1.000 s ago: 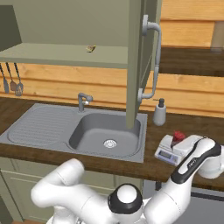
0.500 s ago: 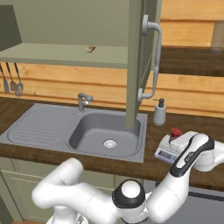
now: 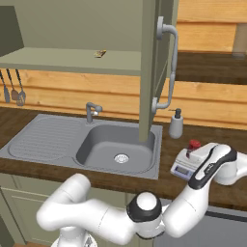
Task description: Pick the yogurt and place it on the digital scale for weighing, and close the cabinet.
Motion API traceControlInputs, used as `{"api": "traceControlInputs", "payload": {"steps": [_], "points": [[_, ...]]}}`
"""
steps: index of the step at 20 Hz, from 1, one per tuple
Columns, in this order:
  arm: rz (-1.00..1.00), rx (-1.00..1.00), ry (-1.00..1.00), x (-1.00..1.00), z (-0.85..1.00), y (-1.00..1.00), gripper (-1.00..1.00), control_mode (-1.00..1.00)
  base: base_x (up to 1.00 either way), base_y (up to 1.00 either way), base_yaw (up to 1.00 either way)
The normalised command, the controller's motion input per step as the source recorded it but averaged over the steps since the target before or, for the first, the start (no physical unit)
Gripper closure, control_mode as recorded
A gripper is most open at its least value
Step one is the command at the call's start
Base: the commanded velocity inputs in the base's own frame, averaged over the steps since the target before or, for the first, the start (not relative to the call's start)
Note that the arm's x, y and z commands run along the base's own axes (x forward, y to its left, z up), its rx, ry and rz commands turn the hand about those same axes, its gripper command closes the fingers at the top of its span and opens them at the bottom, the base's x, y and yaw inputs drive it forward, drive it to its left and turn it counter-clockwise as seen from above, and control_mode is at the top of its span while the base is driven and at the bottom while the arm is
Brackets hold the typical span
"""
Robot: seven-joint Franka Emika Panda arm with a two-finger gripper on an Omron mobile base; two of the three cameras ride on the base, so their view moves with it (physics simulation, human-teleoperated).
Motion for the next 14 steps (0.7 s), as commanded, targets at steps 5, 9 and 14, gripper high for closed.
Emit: {"api": "traceControlInputs", "payload": {"steps": [5,9,14], "points": [[0.0,-0.02,0.0,0.01,-0.55,-0.22,1.0,-1.0,0.0,0.0,0.0],[0.02,-0.03,0.0,-0.04,-0.46,-0.13,-1.0,-1.0,0.0,0.0,0.0],[0.0,0.0,0.0,0.0,0.0,0.0,-1.0,-1.0,0.0,0.0,0.0]]}}
